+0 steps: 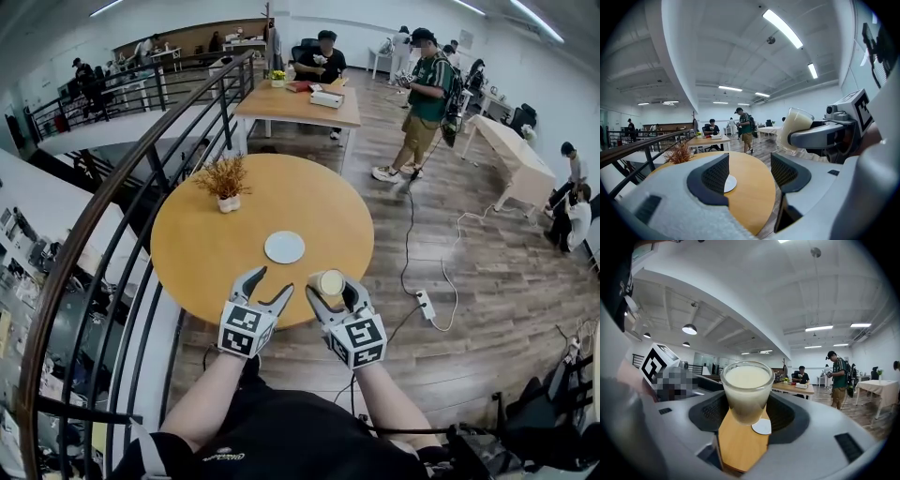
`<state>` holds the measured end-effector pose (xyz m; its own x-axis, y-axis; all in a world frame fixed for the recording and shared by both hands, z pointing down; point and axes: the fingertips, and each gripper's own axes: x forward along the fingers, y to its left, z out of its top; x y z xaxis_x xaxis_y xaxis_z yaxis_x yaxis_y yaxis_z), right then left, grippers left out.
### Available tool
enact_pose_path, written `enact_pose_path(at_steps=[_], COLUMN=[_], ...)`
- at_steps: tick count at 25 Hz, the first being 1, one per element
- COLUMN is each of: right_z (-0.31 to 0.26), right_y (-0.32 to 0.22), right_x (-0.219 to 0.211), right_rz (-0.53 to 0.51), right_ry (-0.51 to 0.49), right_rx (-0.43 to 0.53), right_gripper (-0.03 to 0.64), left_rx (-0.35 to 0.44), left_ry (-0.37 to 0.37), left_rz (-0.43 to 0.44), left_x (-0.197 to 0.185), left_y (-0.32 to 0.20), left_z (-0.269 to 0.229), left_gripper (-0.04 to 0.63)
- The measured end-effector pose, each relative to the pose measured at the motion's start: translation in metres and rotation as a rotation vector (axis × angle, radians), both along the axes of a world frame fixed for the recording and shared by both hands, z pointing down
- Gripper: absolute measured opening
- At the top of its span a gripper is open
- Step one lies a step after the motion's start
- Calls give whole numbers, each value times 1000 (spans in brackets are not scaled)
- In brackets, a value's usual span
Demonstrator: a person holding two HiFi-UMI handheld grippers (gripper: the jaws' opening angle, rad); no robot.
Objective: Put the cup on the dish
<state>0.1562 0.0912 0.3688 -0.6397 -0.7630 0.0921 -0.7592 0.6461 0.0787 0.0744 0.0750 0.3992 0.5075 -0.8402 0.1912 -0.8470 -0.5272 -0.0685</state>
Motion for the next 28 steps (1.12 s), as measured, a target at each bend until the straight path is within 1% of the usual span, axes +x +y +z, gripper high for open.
enact_pose_path(at_steps=[4, 8, 17, 21, 28], right_z=[2, 6, 6, 1, 1], right_y=[-19, -50, -128, -157, -208], right_x=[-16, -37, -90, -113, -135], right_rz=[2, 10, 70, 91, 140], right_ry=[12, 15, 35, 48, 57], right_rx=[-2, -24, -60, -74, -87], right_gripper=[249, 249, 249, 249, 249], left_rx=[-6, -19, -45, -65, -90], left_ry=[5, 15, -11, 9, 31], left_rz=[3, 8, 45, 58, 99], left_x=[-15, -37, -92, -116, -138], left_y=[-17, -48, -126, -158, -204], left_z=[3, 6, 10, 5, 13], left_gripper=[282, 282, 282, 282, 282])
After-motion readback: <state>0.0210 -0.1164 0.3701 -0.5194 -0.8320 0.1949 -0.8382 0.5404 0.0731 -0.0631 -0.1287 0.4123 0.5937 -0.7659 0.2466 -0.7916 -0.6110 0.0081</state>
